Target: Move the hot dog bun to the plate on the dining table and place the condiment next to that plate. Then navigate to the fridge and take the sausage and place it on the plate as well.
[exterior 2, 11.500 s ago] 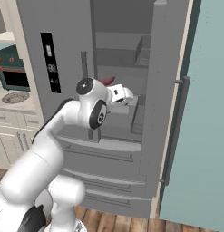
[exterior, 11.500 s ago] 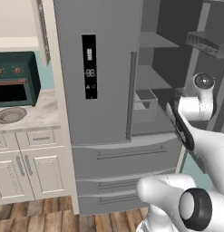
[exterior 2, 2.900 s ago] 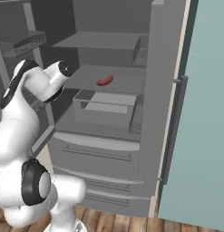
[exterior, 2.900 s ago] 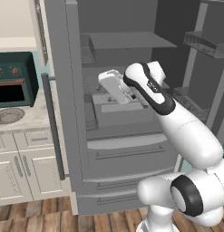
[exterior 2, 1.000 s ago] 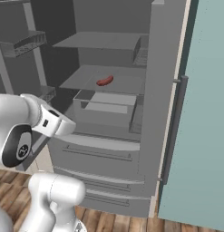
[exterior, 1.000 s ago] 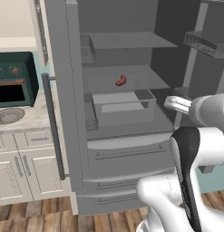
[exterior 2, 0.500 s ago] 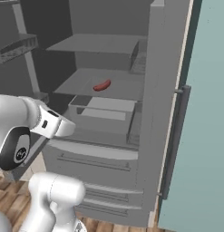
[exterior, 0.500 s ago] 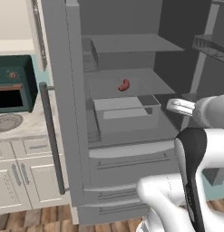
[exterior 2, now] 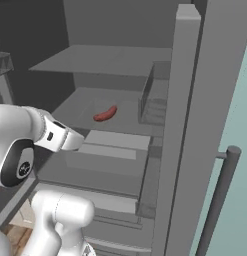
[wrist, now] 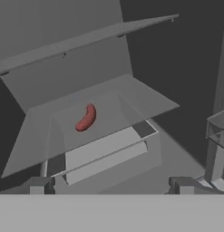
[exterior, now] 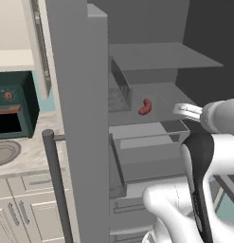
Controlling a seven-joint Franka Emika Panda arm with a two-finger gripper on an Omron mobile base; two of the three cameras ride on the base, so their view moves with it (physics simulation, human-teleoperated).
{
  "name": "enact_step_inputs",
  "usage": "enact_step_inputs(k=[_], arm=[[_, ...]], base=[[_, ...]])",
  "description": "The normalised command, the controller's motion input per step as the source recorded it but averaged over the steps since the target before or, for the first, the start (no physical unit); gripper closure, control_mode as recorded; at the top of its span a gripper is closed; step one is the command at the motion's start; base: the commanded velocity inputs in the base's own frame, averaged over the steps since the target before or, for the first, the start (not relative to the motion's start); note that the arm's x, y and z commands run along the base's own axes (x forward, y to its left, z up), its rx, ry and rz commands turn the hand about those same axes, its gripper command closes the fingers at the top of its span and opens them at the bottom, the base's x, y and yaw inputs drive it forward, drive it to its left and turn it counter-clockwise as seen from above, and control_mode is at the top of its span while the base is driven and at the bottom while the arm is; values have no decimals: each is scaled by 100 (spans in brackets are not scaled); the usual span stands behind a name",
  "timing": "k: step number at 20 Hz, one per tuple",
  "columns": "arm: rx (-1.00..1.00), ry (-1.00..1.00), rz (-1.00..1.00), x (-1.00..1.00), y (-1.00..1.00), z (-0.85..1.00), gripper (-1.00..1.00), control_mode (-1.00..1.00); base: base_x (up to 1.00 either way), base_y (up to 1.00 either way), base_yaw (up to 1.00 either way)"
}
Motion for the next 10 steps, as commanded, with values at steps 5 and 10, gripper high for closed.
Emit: enact_step_inputs(k=[5, 10], arm=[[0, 0, 0, 0, 0, 0, -100, 100], [0, 0, 0, 55, 1, -2, -100, -100]], base=[[86, 16, 0], [34, 1, 0]])
